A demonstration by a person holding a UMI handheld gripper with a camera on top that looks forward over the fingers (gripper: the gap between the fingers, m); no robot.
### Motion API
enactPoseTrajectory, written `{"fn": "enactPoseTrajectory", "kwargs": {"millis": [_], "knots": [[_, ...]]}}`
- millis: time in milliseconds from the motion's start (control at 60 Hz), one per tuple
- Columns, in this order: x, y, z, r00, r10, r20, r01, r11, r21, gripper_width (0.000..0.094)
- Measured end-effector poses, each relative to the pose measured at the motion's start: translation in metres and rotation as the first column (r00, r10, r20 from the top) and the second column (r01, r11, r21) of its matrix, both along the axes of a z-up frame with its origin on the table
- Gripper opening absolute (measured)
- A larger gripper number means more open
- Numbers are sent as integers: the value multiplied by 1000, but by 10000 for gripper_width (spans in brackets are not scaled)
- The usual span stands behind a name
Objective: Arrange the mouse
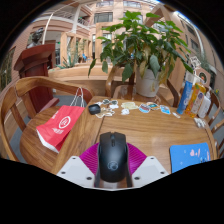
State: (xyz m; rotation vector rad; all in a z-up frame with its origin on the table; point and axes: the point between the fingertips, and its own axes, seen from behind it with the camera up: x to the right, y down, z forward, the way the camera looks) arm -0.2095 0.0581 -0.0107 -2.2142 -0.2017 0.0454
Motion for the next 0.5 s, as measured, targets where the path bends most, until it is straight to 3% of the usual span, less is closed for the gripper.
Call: {"fn": "enactPoseTrajectory", "kwargs": {"millis": [83,183,267,350,433,467,500], "knots": [[0,-6,26,1000,21,-19,-20,998,53,364],[3,-20,96,996,54,-76,-41,984,173,363],[15,-36,177,985,89,-146,-43,956,289,363],[44,-55,260,977,108,-185,-23,912,410,362],[89,-71,305,975,106,-195,1,875,485,361],[107,-77,307,973,97,-208,18,871,491,359],[124,-72,315,976,80,-205,28,879,476,359]]}}
